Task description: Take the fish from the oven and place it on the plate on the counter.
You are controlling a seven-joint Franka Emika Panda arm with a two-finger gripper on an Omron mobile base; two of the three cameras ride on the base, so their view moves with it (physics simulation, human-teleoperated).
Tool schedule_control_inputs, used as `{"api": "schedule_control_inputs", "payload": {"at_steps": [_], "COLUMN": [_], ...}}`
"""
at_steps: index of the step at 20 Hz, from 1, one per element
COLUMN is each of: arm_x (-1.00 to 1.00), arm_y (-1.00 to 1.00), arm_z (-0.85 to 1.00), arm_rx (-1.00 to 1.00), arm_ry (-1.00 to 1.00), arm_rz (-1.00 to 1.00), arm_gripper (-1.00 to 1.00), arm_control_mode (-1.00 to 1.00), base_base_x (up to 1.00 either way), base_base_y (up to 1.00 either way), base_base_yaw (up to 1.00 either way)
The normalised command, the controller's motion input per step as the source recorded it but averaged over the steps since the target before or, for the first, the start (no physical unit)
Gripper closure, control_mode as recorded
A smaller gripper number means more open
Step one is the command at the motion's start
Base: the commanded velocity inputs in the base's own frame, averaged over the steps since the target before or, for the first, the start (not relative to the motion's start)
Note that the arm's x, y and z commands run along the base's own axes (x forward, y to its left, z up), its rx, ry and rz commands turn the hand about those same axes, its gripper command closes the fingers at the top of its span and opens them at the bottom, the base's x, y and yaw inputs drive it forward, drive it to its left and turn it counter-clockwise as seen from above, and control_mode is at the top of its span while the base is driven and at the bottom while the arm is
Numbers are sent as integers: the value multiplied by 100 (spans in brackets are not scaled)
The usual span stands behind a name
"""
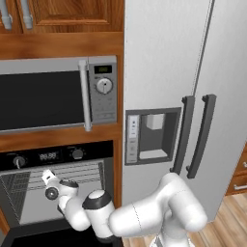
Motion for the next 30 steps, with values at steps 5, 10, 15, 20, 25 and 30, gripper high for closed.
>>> {"api": "schedule_control_inputs", "payload": {"at_steps": [5,10,15,20,25,30], "arm_x": [0,13,32,28,5,0], "arm_y": [6,21,19,20,13,14], "arm_z": [-47,-44,-41,-35,-30,-30], "arm_rx": [3,1,2,5,1,0], "arm_ry": [-1,-21,-20,-15,-9,-1], "arm_rz": [0,0,3,8,2,0], "arm_gripper": [-100,-100,-100,-100,100,100], "arm_control_mode": [-100,-100,-100,-100,-100,-100], "base_base_x": [0,0,0,0,0,0], "base_base_y": [0,0,0,0,0,0], "base_base_yaw": [0,0,0,0,0,0]}}
